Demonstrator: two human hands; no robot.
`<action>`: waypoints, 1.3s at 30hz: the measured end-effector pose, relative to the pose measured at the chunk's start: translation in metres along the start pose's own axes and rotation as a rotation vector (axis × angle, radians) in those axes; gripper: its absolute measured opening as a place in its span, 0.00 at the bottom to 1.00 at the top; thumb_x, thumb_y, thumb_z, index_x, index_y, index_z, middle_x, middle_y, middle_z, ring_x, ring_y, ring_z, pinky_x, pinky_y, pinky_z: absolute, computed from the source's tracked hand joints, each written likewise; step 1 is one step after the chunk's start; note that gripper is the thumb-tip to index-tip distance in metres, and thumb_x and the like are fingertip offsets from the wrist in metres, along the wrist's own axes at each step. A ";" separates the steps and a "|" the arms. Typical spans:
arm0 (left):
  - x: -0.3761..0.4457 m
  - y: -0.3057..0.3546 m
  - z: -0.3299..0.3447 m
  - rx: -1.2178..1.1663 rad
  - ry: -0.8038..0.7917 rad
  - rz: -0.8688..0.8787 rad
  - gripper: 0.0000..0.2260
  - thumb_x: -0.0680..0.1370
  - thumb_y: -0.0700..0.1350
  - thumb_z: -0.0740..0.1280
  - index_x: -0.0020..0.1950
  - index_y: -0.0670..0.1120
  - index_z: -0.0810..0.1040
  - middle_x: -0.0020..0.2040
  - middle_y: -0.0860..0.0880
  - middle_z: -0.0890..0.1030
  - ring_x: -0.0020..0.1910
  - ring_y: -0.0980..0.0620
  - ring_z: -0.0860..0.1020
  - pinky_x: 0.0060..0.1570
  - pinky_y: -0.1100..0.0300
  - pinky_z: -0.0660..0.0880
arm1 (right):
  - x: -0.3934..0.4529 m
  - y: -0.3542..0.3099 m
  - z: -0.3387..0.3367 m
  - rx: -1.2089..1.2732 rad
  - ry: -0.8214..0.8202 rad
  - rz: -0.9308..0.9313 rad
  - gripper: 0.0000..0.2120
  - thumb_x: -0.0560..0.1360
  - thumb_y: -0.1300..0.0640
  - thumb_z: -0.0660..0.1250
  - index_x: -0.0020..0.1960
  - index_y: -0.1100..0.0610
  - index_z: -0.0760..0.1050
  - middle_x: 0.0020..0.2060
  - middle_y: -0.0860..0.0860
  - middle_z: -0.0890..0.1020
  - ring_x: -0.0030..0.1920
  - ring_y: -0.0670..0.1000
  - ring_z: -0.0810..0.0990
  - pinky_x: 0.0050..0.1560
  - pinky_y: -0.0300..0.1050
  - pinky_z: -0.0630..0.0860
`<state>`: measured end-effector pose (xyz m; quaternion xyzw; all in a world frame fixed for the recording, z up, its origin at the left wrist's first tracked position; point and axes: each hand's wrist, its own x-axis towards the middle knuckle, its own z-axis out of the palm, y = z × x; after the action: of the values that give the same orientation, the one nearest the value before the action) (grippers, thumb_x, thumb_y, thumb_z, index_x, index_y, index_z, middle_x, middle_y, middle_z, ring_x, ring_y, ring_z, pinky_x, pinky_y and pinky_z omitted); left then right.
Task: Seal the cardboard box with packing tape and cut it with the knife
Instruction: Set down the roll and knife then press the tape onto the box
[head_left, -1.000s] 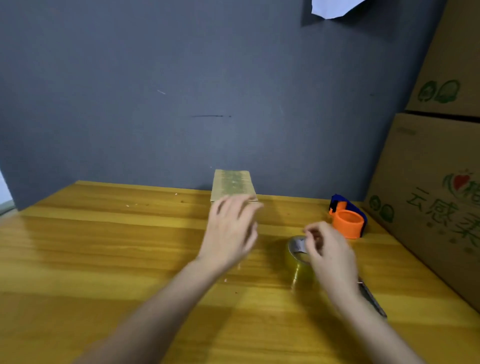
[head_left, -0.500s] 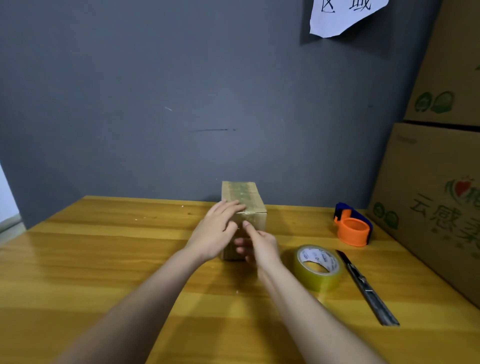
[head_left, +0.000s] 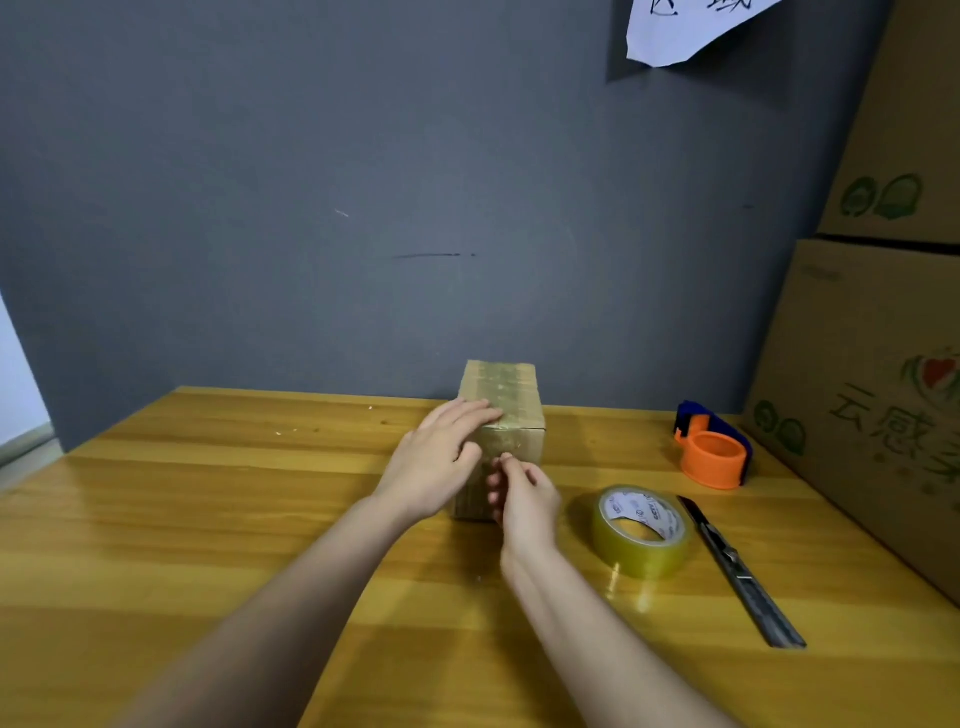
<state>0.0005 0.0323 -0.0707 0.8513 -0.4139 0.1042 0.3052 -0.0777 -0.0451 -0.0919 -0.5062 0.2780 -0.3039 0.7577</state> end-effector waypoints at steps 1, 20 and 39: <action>-0.002 0.002 0.000 0.024 0.003 0.003 0.23 0.77 0.45 0.52 0.70 0.60 0.66 0.73 0.60 0.65 0.74 0.58 0.57 0.71 0.50 0.62 | -0.003 0.000 -0.001 0.019 0.017 -0.033 0.09 0.77 0.60 0.63 0.40 0.59 0.77 0.29 0.50 0.75 0.27 0.45 0.69 0.25 0.33 0.66; -0.003 0.005 0.000 -0.116 0.068 -0.049 0.15 0.81 0.52 0.52 0.59 0.68 0.74 0.64 0.66 0.71 0.63 0.61 0.61 0.56 0.57 0.54 | -0.018 0.019 -0.017 -0.112 0.084 -0.453 0.10 0.76 0.56 0.66 0.36 0.56 0.78 0.23 0.44 0.77 0.28 0.42 0.71 0.34 0.37 0.68; 0.009 -0.009 0.010 -0.180 0.137 -0.015 0.12 0.74 0.56 0.67 0.57 0.66 0.76 0.60 0.65 0.73 0.61 0.58 0.63 0.56 0.56 0.58 | 0.013 0.040 0.005 -0.059 0.169 -0.238 0.13 0.76 0.53 0.66 0.34 0.55 0.76 0.21 0.46 0.73 0.25 0.46 0.69 0.33 0.44 0.67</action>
<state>0.0124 0.0243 -0.0785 0.8145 -0.3933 0.1220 0.4086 -0.0585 -0.0401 -0.1292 -0.5304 0.2876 -0.4247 0.6750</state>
